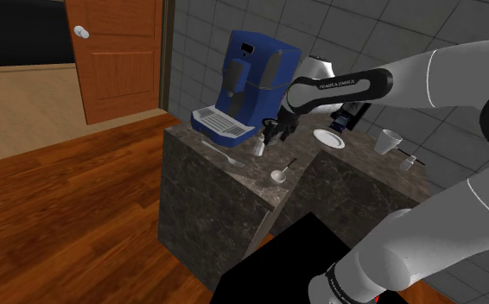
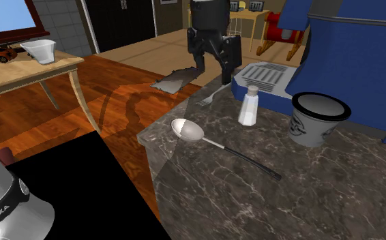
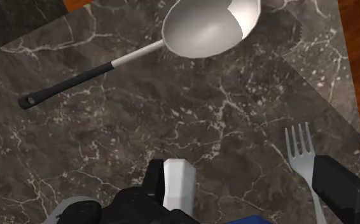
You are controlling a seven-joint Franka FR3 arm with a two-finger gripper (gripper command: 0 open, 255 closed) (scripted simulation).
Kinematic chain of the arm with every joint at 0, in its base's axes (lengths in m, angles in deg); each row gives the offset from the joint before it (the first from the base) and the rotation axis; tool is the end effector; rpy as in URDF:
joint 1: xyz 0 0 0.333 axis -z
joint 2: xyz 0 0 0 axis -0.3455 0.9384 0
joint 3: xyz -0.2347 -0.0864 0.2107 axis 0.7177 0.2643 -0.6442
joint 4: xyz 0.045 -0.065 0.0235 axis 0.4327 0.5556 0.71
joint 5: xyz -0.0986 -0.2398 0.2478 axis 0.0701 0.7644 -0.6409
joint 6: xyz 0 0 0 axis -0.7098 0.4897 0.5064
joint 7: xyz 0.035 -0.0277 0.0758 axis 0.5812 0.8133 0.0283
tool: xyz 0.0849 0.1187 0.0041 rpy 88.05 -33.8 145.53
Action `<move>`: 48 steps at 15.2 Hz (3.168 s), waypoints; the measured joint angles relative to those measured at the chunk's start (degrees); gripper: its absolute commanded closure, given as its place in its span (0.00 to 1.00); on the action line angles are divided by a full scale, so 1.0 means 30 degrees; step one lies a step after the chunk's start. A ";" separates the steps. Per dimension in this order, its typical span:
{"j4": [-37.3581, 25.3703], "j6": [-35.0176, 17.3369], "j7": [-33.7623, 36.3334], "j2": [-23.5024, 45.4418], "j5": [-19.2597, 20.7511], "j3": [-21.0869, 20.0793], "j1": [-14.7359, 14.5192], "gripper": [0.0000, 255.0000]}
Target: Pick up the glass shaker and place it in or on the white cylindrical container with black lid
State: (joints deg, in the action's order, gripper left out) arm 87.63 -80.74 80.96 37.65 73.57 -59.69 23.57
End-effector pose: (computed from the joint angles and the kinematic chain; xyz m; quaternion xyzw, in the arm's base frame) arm 0.4423 -0.0959 0.4098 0.9974 -0.0398 0.0586 0.0107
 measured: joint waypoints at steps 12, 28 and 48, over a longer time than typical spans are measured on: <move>-0.2744 -0.4821 -0.1397 0.5796 -0.1570 0.0777 0.0468 0.00; -0.2832 -0.5621 -0.1660 0.6673 -0.1903 0.0728 0.0532 1.00; -0.4297 -0.2010 -0.1101 0.4492 -0.1117 0.0839 0.0443 1.00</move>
State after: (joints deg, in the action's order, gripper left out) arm 74.74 -86.77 77.66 51.13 70.22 -57.18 24.90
